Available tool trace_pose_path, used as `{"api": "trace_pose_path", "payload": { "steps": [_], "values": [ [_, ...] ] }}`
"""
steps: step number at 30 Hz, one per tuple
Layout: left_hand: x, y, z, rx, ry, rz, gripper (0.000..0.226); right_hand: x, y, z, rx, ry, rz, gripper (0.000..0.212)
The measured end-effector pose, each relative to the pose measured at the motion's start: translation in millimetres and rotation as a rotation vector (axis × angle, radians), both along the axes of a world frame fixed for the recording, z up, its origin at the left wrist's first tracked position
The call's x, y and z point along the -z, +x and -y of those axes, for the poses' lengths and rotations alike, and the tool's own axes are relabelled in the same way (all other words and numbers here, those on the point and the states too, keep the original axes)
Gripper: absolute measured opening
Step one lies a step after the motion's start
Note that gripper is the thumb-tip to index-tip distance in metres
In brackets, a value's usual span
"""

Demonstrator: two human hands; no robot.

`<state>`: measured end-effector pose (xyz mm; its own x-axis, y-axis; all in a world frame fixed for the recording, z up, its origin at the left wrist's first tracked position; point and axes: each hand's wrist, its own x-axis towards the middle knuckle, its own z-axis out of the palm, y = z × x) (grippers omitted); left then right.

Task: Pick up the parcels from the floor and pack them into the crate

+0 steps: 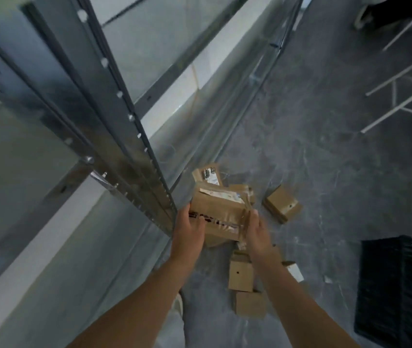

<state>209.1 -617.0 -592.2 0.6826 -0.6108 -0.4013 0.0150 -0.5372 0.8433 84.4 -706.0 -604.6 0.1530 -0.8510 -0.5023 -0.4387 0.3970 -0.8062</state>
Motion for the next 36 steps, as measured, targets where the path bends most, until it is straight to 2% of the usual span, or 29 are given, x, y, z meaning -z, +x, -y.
{"api": "trace_pose_path", "payload": {
  "steps": [3,7,12,18,23,27,30,33,36],
  "values": [
    [-52,-23,-25,-0.076,-0.108,0.048,0.042,-53,-18,-16,-0.055,-0.158,0.019,0.046],
    [-121,-60,-69,-0.167,-0.252,0.142,0.031,-124,-50,-39,-0.147,-0.213,0.031,0.044],
    [-206,-116,-142,-0.265,-0.361,0.213,0.029,-200,-91,-90,-0.317,-0.344,0.086,0.028],
    [-272,-126,-243,-0.47,-0.397,0.34,0.033,-277,-46,-161,-0.553,-0.407,0.294,0.027],
    [-317,-145,-351,-0.699,-0.443,0.471,0.036,-336,4,-266,-0.692,-0.275,0.53,0.041],
    [-340,-166,-448,-0.822,-0.45,0.541,0.041,-366,24,-366,-0.809,-0.204,0.653,0.037],
    [-352,-186,-540,-0.933,-0.416,0.54,0.03,-384,23,-445,-0.938,-0.16,0.679,0.026],
    [-363,-222,-628,-1.092,-0.397,0.586,0.025,-386,12,-531,-1.142,0.078,0.645,0.027],
    [-372,-259,-712,-1.196,-0.349,0.633,0.02,-382,-6,-616,-1.309,0.213,0.613,0.032]
  ]
}}
